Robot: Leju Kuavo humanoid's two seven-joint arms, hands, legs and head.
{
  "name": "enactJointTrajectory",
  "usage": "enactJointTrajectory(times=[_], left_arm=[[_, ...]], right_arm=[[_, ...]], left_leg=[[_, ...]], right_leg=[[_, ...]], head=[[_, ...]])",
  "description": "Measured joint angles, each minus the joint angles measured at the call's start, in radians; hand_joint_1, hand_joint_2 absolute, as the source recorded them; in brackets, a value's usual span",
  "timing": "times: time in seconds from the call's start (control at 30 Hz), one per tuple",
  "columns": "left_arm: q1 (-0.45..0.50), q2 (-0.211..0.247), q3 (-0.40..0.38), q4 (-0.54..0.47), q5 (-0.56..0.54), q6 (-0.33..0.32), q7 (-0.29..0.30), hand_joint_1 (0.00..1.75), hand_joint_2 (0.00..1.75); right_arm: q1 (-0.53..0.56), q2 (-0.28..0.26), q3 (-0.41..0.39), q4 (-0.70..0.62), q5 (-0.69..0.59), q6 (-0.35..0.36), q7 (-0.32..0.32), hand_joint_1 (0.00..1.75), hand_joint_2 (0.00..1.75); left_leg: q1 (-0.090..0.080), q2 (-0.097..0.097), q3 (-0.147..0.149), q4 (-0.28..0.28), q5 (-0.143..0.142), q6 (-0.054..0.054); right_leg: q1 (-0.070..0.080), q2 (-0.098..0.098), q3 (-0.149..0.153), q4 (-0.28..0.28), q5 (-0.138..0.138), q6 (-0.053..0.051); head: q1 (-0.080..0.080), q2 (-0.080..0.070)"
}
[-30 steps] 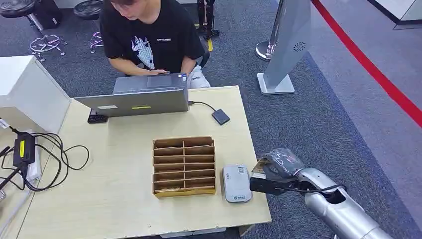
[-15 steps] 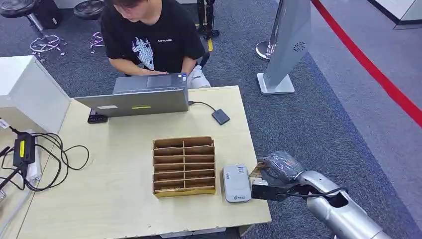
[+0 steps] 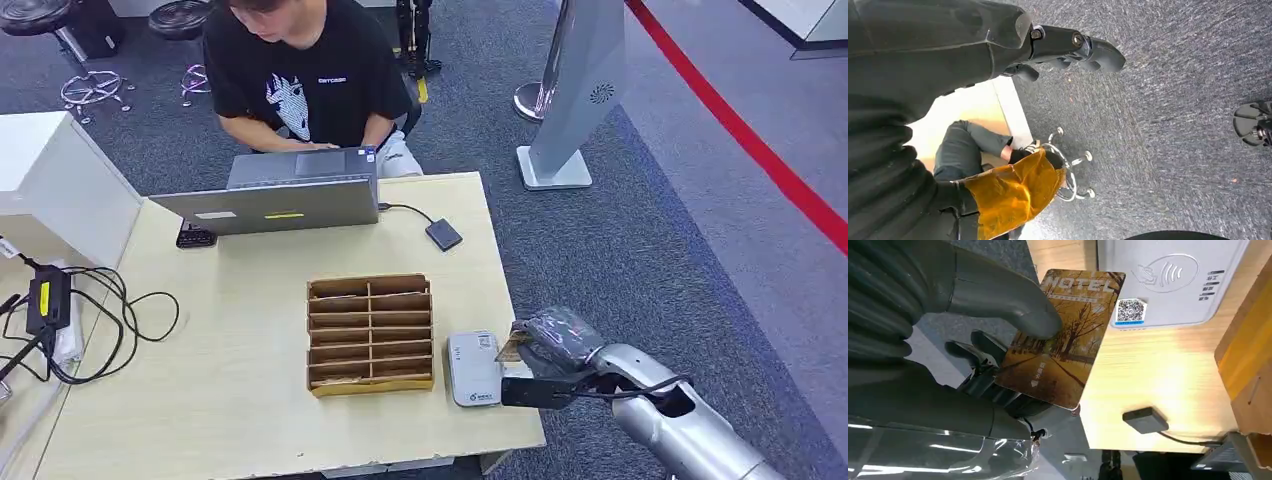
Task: Pass the card to the sensor for recognition and then transmit it.
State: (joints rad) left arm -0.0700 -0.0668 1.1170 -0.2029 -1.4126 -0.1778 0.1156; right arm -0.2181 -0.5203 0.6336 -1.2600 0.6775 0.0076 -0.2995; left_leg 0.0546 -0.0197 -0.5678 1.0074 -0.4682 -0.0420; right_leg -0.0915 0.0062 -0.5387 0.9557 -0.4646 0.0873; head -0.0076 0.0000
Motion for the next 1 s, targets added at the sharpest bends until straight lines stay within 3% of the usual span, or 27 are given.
enactJointTrajectory(times=[0.47,0.77,1.0], left_arm=[[-0.002,0.000,0.000,0.000,-0.010,-0.002,0.000,0.00,1.75],[-0.001,0.000,0.000,0.000,-0.006,-0.001,0.000,0.00,1.75],[0.000,0.000,0.000,0.000,0.000,0.005,-0.003,0.00,1.75]], right_arm=[[-0.070,0.031,0.059,0.069,0.015,0.010,0.018,1.75,1.75],[-0.044,0.045,0.042,0.072,0.014,-0.116,0.039,1.75,1.75],[0.086,0.063,-0.121,-0.113,0.053,-0.350,-0.009,1.75,1.75]], left_leg=[[0.000,0.000,0.000,0.000,0.000,0.000],[0.000,0.000,0.000,0.000,0.000,0.000],[0.000,0.000,-0.001,0.000,-0.001,0.000]], right_leg=[[0.000,0.000,0.000,0.000,0.000,0.000],[0.000,0.000,0.000,0.000,0.000,0.000],[0.000,0.000,0.000,0.000,-0.001,0.000]], head=[[0.000,0.000],[0.000,0.000],[0.000,0.000]])
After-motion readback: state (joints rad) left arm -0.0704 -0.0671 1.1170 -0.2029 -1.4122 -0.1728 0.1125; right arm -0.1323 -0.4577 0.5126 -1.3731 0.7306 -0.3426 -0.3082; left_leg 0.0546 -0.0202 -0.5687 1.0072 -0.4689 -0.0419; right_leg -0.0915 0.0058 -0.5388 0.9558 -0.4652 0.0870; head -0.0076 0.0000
